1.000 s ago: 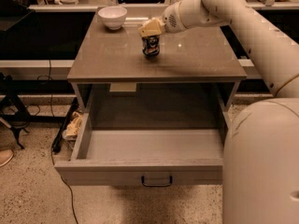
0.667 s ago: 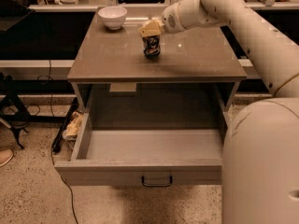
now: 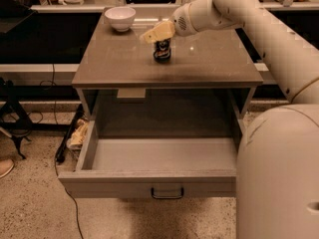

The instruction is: Pick pepsi can from top drawer and place on counter

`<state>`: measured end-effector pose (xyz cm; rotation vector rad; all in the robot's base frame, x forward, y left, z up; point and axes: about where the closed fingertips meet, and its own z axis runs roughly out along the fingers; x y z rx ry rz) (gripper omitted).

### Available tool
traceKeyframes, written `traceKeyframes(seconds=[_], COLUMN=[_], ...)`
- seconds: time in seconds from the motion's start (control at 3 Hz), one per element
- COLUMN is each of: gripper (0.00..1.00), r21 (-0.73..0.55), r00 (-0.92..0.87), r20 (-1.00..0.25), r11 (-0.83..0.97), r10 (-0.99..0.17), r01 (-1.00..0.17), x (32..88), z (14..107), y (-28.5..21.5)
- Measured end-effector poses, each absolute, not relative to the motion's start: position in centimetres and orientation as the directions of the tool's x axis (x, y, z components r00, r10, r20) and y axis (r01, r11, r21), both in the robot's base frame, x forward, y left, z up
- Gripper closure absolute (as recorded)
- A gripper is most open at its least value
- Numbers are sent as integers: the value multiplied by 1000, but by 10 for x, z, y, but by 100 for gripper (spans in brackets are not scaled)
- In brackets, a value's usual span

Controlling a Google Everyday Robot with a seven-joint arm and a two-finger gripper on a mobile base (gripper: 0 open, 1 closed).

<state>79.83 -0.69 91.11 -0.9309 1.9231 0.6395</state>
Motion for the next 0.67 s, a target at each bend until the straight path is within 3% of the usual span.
traceKeyframes(seconds=[0.33,0.67], gripper=[0,0], r21=[54,36], r00=[-292,-252], r20=[-903,-940], r11=[590,668], r10=[-315,-229], r01=[-805,-743], x=[793,776], z=[921,939], y=[-25,-82])
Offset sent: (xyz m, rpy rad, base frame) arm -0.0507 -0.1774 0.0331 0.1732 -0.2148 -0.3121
